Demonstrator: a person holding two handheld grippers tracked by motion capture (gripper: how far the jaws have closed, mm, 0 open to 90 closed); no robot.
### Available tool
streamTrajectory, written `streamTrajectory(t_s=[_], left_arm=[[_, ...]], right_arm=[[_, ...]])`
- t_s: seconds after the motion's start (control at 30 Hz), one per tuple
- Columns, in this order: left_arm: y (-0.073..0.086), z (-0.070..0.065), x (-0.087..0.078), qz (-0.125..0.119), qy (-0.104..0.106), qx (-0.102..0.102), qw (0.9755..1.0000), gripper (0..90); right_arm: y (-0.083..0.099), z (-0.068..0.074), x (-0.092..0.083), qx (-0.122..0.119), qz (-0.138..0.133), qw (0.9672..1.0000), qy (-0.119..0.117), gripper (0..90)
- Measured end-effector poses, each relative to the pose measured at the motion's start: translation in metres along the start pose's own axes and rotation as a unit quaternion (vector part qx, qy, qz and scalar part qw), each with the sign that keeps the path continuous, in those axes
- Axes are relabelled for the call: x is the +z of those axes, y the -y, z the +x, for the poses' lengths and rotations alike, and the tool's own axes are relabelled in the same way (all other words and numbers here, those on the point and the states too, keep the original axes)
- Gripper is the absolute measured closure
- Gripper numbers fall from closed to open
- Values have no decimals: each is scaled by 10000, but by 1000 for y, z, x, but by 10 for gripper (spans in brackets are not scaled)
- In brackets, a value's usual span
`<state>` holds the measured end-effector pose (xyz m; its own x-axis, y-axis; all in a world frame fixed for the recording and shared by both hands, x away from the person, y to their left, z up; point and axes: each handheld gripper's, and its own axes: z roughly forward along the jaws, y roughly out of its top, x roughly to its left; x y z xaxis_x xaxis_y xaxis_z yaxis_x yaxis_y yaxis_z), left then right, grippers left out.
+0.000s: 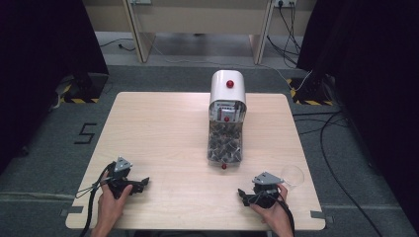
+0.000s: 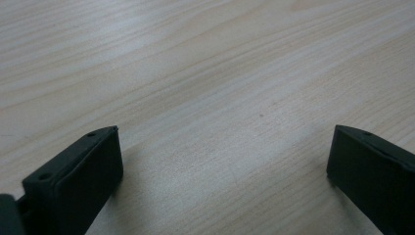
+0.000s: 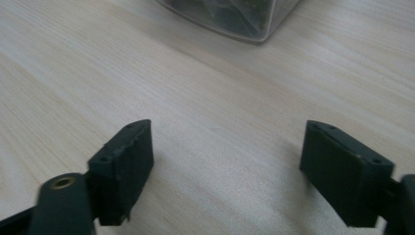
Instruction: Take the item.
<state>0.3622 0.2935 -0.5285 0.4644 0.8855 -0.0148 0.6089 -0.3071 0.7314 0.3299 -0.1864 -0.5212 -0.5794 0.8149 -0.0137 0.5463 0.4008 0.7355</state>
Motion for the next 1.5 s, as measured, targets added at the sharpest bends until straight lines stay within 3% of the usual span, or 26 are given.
streamTrajectory(t_s=[0.17,0.4,0.77,1.17,1.5], left_arm=[[0,0,0,0,0,0,10000,0],[0,0,0,-1,-1,0,10000,0],[0,0,0,0,0,-1,10000,0],[0,0,0,0,-1,0,10000,0],[0,0,0,-1,0,-2,10000,0]], right_arm=[[-2,2,1,-51,-71,10000,-3,248],[-13,3,-3,25,-500,9987,107,283],[-42,9,-9,-131,-1053,9941,210,327],[-80,7,-7,-75,-1363,9899,374,378],[-101,0,4,14,-1431,9885,480,412]])
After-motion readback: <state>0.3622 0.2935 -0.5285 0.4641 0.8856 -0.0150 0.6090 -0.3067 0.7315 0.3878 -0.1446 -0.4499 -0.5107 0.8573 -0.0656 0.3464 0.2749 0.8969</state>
